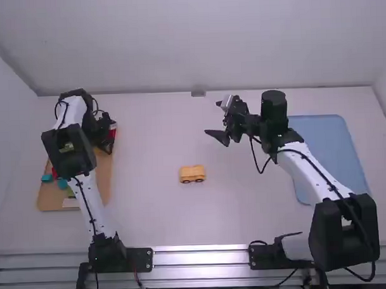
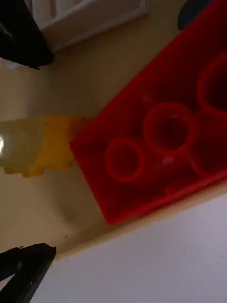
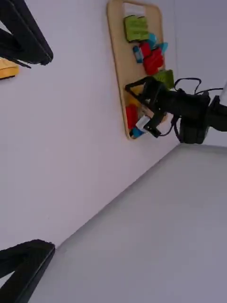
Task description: Assemble lego blocks to make yellow taxi
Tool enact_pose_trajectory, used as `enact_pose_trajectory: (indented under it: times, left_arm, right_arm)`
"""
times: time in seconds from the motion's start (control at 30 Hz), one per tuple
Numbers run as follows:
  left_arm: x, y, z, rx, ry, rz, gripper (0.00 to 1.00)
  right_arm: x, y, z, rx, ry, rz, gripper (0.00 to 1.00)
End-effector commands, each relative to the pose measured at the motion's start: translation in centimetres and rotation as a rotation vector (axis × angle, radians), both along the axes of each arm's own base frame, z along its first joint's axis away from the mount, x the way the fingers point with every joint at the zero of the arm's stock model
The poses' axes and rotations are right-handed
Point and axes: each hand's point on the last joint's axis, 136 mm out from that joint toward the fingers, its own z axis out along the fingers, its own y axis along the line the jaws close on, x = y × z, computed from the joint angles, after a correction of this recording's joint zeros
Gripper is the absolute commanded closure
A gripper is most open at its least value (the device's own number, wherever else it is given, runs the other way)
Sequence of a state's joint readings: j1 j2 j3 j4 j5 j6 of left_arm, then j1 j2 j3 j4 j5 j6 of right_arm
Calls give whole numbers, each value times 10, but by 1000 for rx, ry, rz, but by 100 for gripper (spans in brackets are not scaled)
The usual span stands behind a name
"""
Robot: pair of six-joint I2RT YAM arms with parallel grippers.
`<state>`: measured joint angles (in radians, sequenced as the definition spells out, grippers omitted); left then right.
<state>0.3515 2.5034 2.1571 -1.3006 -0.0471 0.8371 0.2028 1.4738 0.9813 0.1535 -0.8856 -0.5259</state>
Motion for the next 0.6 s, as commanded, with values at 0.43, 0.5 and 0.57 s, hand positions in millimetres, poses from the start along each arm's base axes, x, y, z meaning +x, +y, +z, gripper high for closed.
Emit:
enact_pose_trajectory:
  times: [0.43,0.5,0.57]
  left_arm:
    - [-14,19,60,-43,-184,63,1]
    - [-15,17,60,-47,-186,62,1]
    - [-11,8,60,-86,-198,60,1]
  right_arm:
    - [0,0,-4,0,15,2,1]
    - [0,0,-3,0,13,2,1]
    - [0,0,-3,1,10,2,1]
